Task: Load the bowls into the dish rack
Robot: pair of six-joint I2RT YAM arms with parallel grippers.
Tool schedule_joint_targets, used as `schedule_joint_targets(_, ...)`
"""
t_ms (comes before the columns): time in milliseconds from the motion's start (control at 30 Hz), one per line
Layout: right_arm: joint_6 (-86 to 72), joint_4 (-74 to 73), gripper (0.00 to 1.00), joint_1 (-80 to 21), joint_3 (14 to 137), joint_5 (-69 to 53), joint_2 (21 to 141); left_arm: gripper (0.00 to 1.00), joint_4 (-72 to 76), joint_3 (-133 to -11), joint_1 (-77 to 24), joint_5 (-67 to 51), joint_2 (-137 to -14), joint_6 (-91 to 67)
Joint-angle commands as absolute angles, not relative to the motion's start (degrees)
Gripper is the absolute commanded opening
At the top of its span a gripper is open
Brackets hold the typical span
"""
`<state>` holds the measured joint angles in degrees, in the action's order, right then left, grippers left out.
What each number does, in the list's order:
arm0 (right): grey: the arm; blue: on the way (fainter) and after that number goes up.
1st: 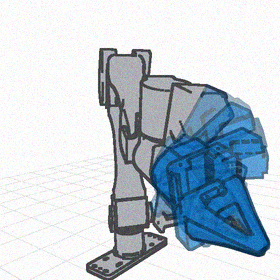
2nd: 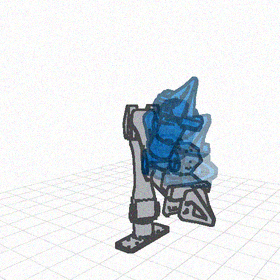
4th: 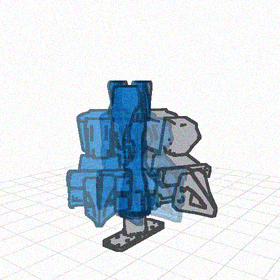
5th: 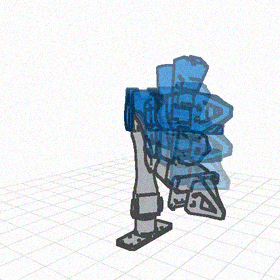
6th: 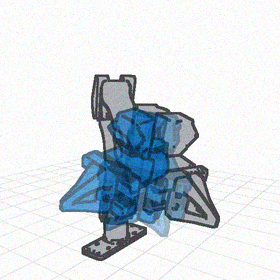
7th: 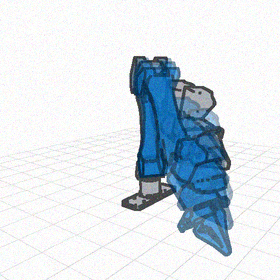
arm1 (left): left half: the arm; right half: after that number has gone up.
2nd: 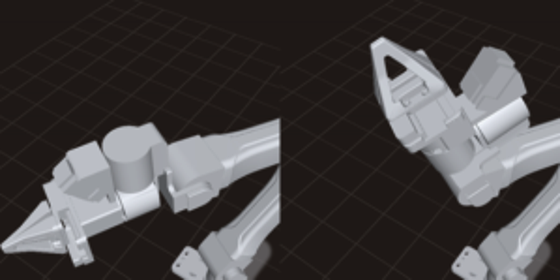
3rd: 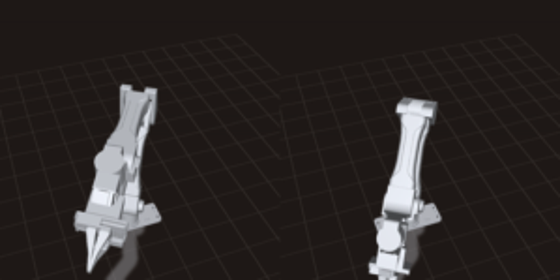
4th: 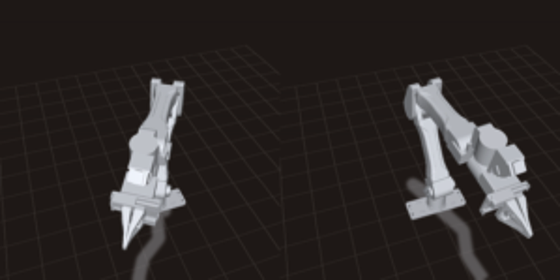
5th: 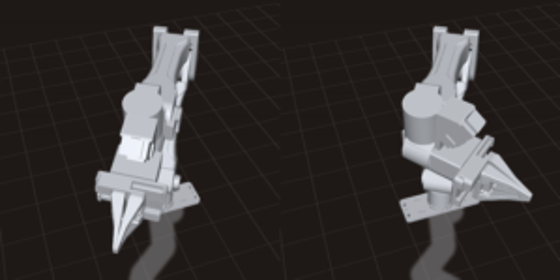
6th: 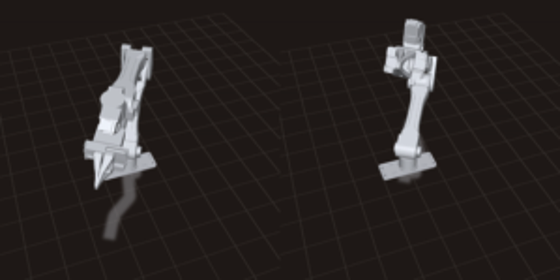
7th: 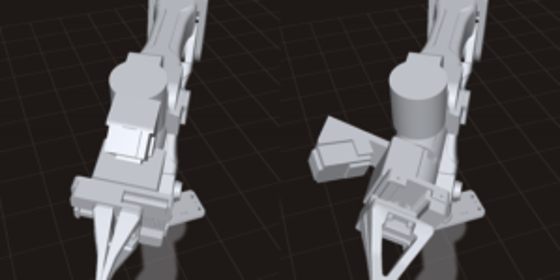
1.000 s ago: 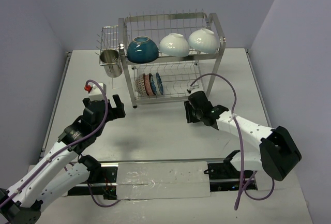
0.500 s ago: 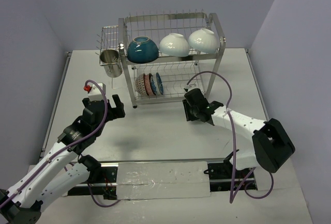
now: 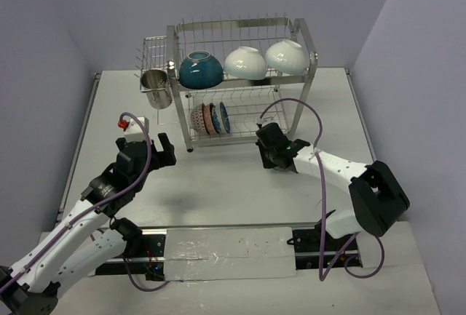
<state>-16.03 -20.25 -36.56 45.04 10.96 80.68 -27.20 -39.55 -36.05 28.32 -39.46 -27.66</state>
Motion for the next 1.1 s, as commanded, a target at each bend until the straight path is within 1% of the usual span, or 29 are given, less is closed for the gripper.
schedule_joint_targets(0,-15.74,-21.44,0.19,-37.27,48.07,12.57,80.60,0.99,-25.40,-40.34,-35.77,28.48,-38.93,-26.98)
schedule_joint_targets(33,-15.65,-21.97,0.15,-37.44,48.25,12.66,80.25,0.99,-25.49,-40.34,-35.77,28.48,-38.94,-26.98)
schedule_joint_targets(67,-15.64,-22.23,0.06,-37.62,48.69,12.66,79.98,0.99,-25.49,-40.34,-35.68,28.48,-38.85,-26.98)
schedule_joint_targets(100,-15.47,-22.32,0.02,-37.79,48.95,12.74,79.11,0.99,-25.49,-40.34,-35.77,28.48,-38.93,-26.90)
schedule_joint_targets(133,-15.47,-22.41,0.00,-38.23,49.22,12.14,78.49,0.99,-25.49,-40.34,-35.77,28.48,-38.85,-26.98)
schedule_joint_targets(200,-15.47,-22.41,0.00,-38.76,50.09,10.64,76.57,0.99,-25.49,-40.34,-35.77,28.56,-38.76,-26.89)
schedule_joint_targets(233,-15.47,-22.24,0.00,-39.37,50.45,7.76,75.86,0.99,-25.49,-40.25,-35.77,28.48,-38.67,-26.89)
schedule_joint_targets(267,-16.16,-19.63,0.00,-40.25,51.23,1.03,73.24,0.99,-25.40,-40.25,-35.77,28.48,-38.67,-26.81)
schedule_joint_targets(300,-16.17,-19.60,0.00,-40.25,51.33,0.97,73.21,0.99,-25.31,-40.25,-35.77,28.48,-38.67,-26.81)
schedule_joint_targets(333,-16.95,-18.73,0.00,-40.51,51.50,-1.64,71.82,0.99,-25.40,-40.25,-35.77,28.39,-38.76,-26.72)
schedule_joint_targets(367,-17.48,-17.33,0.00,-40.69,51.76,-6.54,71.46,0.99,-25.31,-40.34,-35.77,28.39,-38.76,-26.81)
schedule_joint_targets(467,-18.98,-13.73,0.00,-40.87,52.64,-14.91,71.37,0.99,-25.40,-40.34,-35.77,28.30,-38.85,-26.72)
schedule_joint_targets(500,-19.85,-12.58,0.00,-40.78,52.82,-20.60,71.45,0.99,-25.31,-40.34,-35.77,28.30,-38.85,-26.72)
schedule_joint_targets(600,-23.01,-7.22,0.00,-40.78,53.00,-27.66,72.68,0.99,-25.31,-40.34,-35.77,28.30,-38.76,-26.81)
schedule_joint_targets(633,-23.90,-5.55,0.00,-40.69,53.00,-32.30,73.73,0.99,-25.31,-40.25,-35.77,28.39,-38.67,-26.81)
schedule_joint_targets(733,-28.03,-0.36,0.00,-40.61,53.96,-40.83,77.06,0.99,-25.40,-40.34,-35.77,28.48,-38.50,-26.89)
schedule_joint_targets(833,-32.51,7.71,0.00,-40.34,54.58,-46.99,80.41,0.99,-25.31,-40.34,-35.77,28.39,-38.32,-26.89)
schedule_joint_targets(1033,-38.48,16.15,0.00,-37.71,57.30,-52.20,85.78,0.99,-25.58,-40.25,-35.68,28.56,-38.15,-26.89)
schedule_joint_targets(1067,-39.80,20.00,0.00,-36.49,57.39,-54.30,86.30,0.99,-25.58,-40.25,-35.77,28.56,-38.14,-26.89)
